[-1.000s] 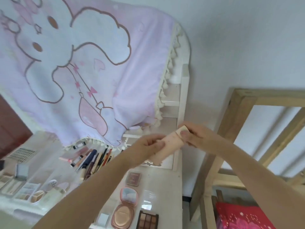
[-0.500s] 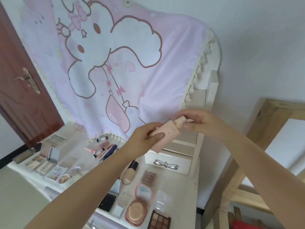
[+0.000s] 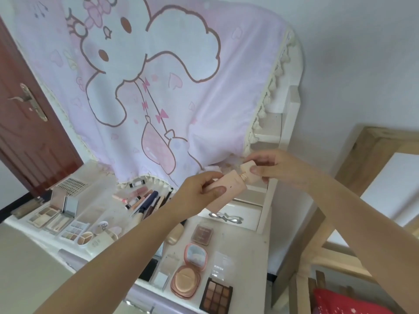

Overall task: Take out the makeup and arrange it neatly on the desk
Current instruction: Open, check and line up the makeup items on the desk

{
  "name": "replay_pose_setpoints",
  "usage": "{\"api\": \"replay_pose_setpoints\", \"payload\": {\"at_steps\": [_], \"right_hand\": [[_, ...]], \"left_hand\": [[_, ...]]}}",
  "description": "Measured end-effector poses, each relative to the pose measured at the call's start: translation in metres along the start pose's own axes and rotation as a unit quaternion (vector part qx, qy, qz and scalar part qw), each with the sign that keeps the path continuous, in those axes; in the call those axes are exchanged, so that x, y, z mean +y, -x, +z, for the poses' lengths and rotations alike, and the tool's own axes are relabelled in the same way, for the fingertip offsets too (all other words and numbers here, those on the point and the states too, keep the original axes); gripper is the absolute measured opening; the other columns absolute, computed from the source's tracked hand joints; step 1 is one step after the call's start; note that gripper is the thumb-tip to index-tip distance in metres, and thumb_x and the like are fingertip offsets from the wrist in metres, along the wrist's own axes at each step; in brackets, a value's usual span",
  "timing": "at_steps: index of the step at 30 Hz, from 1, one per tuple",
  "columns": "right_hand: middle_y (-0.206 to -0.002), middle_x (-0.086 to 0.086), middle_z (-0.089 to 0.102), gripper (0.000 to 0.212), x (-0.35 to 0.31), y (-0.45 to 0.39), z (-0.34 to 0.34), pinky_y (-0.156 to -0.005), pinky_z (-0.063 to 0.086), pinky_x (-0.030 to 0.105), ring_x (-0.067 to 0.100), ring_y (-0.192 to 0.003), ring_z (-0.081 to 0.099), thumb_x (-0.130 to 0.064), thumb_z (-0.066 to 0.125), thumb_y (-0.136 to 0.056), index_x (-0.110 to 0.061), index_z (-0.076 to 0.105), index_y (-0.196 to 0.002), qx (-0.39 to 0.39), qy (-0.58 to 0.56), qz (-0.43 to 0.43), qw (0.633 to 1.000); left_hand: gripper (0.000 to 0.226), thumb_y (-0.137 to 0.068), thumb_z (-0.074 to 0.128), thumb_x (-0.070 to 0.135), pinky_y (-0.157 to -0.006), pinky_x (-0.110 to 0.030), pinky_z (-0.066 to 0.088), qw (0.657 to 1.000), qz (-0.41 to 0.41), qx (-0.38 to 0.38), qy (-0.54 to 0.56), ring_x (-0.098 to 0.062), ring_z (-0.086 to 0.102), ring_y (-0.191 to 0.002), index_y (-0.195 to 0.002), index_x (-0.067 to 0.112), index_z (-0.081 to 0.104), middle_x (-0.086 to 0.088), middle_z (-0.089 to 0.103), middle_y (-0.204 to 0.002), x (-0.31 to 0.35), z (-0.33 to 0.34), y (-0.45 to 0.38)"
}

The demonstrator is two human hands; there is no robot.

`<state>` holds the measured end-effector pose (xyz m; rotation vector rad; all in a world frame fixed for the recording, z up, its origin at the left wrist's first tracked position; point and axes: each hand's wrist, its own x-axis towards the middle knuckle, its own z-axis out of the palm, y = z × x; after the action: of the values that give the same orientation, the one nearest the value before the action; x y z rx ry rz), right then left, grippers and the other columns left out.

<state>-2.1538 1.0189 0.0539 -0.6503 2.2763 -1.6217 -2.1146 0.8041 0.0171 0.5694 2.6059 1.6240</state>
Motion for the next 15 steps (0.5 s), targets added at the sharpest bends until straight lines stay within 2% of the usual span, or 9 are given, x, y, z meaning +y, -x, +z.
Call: {"api": "replay_pose_setpoints", "payload": {"at_steps": [2,7,9,12,14,15], "right_hand": [[-0.075,0.006,0.059,0.024,0.01,0.004,0.001,-0.045,0.042,0.012,-0.001,-0.048,0.052,0.004,0.051,-0.086,-0.018,0.061,-0.091,0.0,-0.025,0.029,0.999],[-0.071,0.003,0.061,0.017,0.046,0.013,0.015,-0.046,0.041,0.012,0.002,-0.044,0.048,-0.001,0.055,-0.086,-0.017,0.057,-0.088,-0.003,-0.016,0.1,0.995],[-0.071,0.002,0.062,0.015,0.062,0.017,0.023,-0.046,0.041,0.012,0.002,-0.045,0.049,-0.002,0.055,-0.086,-0.017,0.058,-0.086,-0.005,-0.03,0.126,0.992],[-0.074,-0.001,0.063,0.013,0.094,0.027,0.037,-0.049,0.042,0.012,0.004,-0.049,0.049,-0.005,0.058,-0.086,-0.018,0.06,-0.088,-0.016,-0.02,0.174,0.984],[-0.076,-0.003,0.063,0.013,0.12,0.038,0.051,-0.052,0.044,0.011,0.007,-0.054,0.049,-0.008,0.059,-0.086,-0.016,0.063,-0.094,-0.024,-0.009,0.208,0.978],[-0.077,-0.005,0.062,0.015,0.135,0.044,0.058,-0.052,0.044,0.01,0.007,-0.055,0.049,-0.009,0.059,-0.086,-0.014,0.064,-0.099,-0.028,0.004,0.226,0.974]], "left_hand": [[0.021,-0.088,0.057,0.013,-0.059,-0.004,0.044,1.0,-0.023,-0.005,0.018,0.007,0.057,-0.065,-0.101,0.029,0.056,0.015,0.061,-0.079,-0.006,0.006,0.004],[0.02,-0.087,0.058,0.011,-0.059,-0.005,0.046,0.997,-0.066,-0.042,0.019,0.008,0.058,-0.066,-0.1,0.027,0.057,0.014,0.061,-0.082,-0.028,0.028,0.019],[0.021,-0.087,0.059,0.013,-0.061,-0.009,0.047,0.994,-0.099,-0.048,0.016,-0.001,0.058,-0.07,-0.107,0.02,0.059,0.008,0.061,-0.084,-0.041,0.039,0.027],[0.026,-0.087,0.058,0.017,-0.066,-0.011,0.047,0.984,-0.159,-0.076,0.018,-0.003,0.058,-0.073,-0.113,0.017,0.058,0.006,0.061,-0.087,-0.063,0.06,0.04],[0.031,-0.088,0.057,0.019,-0.069,-0.018,0.048,0.97,-0.217,-0.104,0.033,-0.011,0.059,-0.077,-0.118,0.014,0.055,0.001,0.062,-0.09,-0.081,0.08,0.053],[0.032,-0.088,0.057,0.02,-0.066,-0.014,0.047,0.964,-0.239,-0.113,0.033,-0.011,0.058,-0.076,-0.119,0.014,0.054,0.0,0.062,-0.089,-0.09,0.09,0.061]]}}
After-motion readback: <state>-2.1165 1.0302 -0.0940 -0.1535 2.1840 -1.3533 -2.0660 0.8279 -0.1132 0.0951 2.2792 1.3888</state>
